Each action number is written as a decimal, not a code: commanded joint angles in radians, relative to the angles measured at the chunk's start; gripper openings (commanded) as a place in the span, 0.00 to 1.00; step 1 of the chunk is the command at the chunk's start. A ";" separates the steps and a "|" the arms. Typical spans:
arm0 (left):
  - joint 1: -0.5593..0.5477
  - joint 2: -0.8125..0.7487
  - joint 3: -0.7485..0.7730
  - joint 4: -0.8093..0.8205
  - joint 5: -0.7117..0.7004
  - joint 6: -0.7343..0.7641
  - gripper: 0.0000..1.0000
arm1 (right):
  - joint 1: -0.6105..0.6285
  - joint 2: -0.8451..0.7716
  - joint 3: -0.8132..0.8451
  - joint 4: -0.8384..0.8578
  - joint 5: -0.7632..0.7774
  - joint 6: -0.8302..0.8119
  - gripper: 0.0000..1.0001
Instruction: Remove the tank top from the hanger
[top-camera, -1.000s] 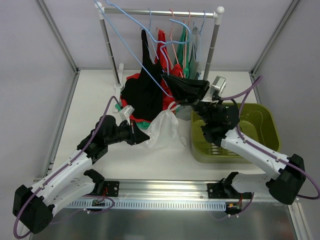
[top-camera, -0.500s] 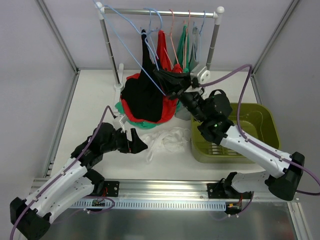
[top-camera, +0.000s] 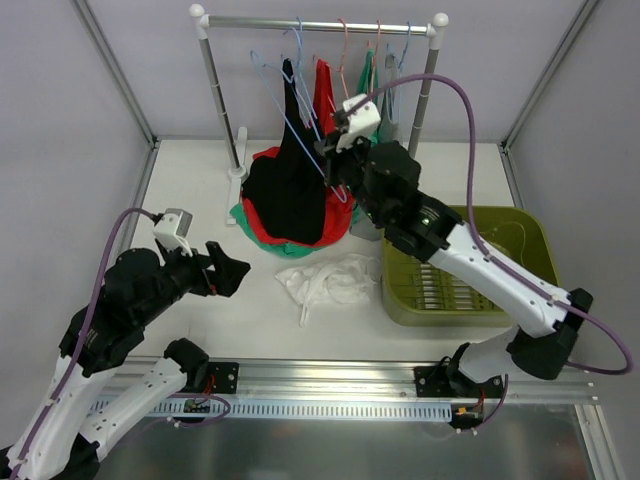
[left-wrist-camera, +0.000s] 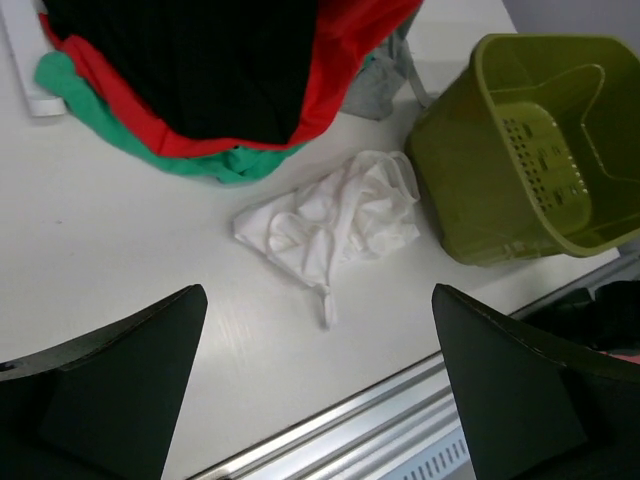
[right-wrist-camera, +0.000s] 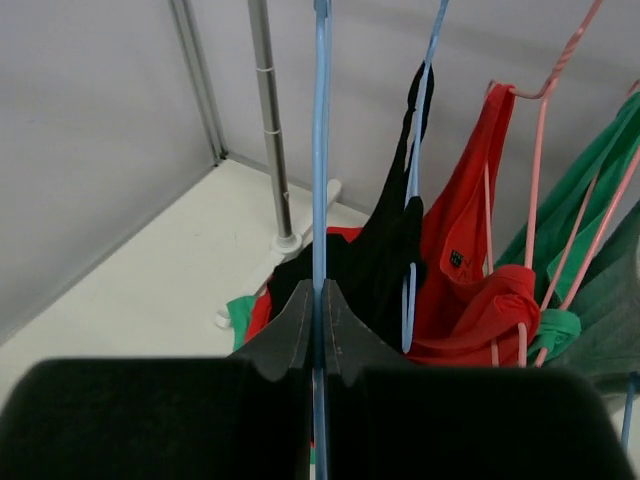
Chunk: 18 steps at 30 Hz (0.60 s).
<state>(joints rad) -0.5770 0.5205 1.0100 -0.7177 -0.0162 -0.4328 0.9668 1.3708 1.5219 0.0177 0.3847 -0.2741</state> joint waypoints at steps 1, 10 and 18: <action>-0.007 -0.037 -0.048 -0.131 -0.108 0.071 0.99 | 0.006 0.142 0.194 -0.169 0.112 -0.016 0.00; -0.014 -0.145 -0.156 -0.101 -0.244 -0.009 0.99 | -0.086 0.480 0.702 -0.248 0.056 -0.033 0.00; -0.012 -0.148 -0.166 -0.100 -0.251 -0.020 0.99 | -0.160 0.683 0.909 -0.170 -0.081 -0.027 0.00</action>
<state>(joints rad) -0.5831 0.3664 0.8516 -0.8288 -0.2409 -0.4332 0.8219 2.0354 2.3619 -0.2306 0.3717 -0.2996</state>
